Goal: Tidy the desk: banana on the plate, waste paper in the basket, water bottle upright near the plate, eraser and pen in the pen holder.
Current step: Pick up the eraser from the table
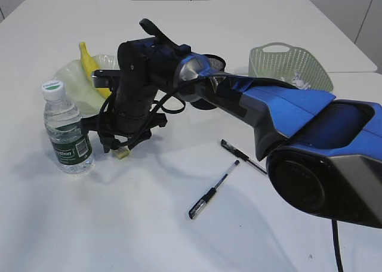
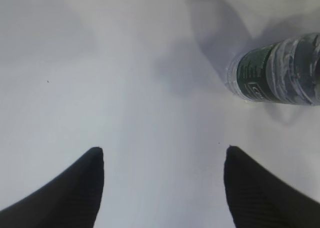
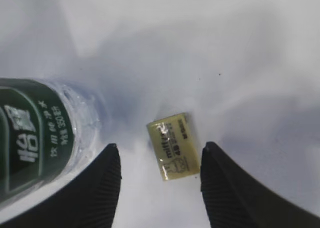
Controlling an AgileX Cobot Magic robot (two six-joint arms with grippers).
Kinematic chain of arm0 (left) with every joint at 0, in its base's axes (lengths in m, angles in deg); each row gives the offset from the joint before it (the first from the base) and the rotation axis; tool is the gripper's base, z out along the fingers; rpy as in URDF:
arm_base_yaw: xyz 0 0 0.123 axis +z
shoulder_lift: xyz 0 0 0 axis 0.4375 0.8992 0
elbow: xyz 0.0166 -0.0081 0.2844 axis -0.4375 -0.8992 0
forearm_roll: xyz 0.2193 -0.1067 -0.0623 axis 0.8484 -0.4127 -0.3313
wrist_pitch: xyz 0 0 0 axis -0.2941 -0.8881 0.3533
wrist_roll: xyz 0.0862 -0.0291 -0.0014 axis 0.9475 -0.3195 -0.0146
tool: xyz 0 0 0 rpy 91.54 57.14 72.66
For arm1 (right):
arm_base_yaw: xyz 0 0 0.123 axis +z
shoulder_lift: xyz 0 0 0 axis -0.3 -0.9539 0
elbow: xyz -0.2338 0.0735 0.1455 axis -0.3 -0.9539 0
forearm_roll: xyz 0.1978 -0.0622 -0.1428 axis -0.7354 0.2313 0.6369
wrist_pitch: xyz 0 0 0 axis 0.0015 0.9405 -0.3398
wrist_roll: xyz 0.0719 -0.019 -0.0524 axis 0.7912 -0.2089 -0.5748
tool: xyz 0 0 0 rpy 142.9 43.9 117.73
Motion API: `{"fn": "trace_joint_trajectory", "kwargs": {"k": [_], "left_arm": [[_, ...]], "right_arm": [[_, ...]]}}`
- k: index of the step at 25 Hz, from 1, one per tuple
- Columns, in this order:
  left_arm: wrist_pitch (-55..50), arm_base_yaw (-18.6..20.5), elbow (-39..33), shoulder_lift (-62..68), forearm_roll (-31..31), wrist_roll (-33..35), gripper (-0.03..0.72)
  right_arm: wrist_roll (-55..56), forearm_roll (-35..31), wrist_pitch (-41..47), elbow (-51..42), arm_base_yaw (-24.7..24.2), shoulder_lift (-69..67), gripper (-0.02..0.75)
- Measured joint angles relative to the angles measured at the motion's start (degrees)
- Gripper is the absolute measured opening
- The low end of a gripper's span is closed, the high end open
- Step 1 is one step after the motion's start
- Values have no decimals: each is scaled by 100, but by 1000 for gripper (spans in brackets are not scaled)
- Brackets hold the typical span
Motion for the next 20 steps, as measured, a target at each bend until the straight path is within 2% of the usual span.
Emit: {"fn": "trace_joint_trajectory", "kwargs": {"k": [20], "left_arm": [[78,0,0,0,0,0,529]], "right_arm": [[-2,233,-115,9,0,-97,387]]}}
